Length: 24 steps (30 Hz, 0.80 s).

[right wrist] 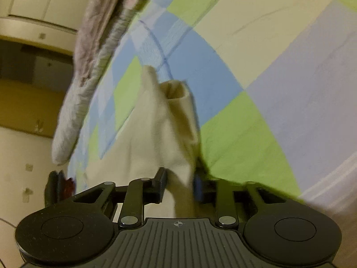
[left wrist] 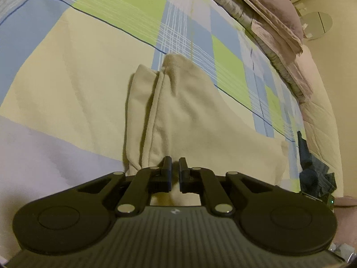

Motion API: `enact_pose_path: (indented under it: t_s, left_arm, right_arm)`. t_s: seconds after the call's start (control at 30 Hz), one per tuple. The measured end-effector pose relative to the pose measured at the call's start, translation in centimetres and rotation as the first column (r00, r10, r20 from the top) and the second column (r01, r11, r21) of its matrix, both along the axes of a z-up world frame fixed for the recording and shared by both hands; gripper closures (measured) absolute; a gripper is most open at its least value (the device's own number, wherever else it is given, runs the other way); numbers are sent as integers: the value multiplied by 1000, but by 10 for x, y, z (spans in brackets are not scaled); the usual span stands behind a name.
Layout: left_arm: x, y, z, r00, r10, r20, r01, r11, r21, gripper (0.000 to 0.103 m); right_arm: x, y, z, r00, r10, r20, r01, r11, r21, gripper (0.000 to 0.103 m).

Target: Fold clothes

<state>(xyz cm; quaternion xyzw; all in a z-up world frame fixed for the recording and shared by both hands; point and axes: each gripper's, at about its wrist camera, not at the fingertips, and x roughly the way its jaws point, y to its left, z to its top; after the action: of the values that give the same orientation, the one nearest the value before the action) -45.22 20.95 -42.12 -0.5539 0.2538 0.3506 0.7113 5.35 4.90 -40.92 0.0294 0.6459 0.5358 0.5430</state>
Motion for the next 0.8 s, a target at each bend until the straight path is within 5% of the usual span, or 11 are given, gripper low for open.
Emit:
enact_pose_path:
  t_s: [0.1, 0.17, 0.27, 0.33, 0.37, 0.47, 0.53, 0.57, 0.63, 0.73, 0.8]
  left_arm:
    - [-2, 6, 1, 1000, -13, 17, 14, 1000, -11, 98]
    - [-9, 8, 7, 999, -13, 30, 13, 1000, -2, 98]
    - [-24, 11, 17, 999, 5, 48, -6, 1000, 17, 96]
    - [-40, 12, 23, 998, 33, 59, -34, 999, 18, 96]
    - [-51, 13, 24, 997, 47, 59, -48, 999, 17, 96]
    - [-85, 18, 24, 997, 72, 37, -72, 997, 16, 96]
    - [-107, 22, 24, 996, 88, 22, -88, 996, 15, 96]
    - [-118, 24, 25, 995, 96, 15, -96, 995, 15, 96]
    - [-140, 28, 25, 994, 112, 0, -112, 994, 15, 96]
    - [-161, 29, 20, 994, 111, -17, -111, 994, 2, 96]
    - [-169, 27, 17, 994, 109, -17, -110, 994, -11, 96]
  right_arm:
    - [-17, 15, 20, 990, 36, 135, -26, 997, -77, 94]
    - [-47, 32, 46, 945, 95, 313, -48, 987, -154, 96]
    - [-112, 56, 86, 785, 204, 585, -51, 962, -267, 96]
    - [-168, 68, 105, 632, 276, 724, -72, 951, -299, 96]
    - [-195, 73, 113, 559, 304, 772, -88, 947, -310, 96]
    - [-278, 85, 121, 410, 365, 836, -159, 931, -328, 96]
    - [-329, 87, 118, 336, 391, 857, -205, 918, -338, 96]
    - [-352, 87, 110, 315, 406, 858, -232, 910, -345, 96]
    - [-388, 89, 87, 329, 434, 839, -283, 893, -351, 95]
    - [-425, 91, 42, 359, 534, 765, -360, 836, -415, 51]
    - [-436, 88, 32, 331, 532, 779, -361, 834, -416, 51]
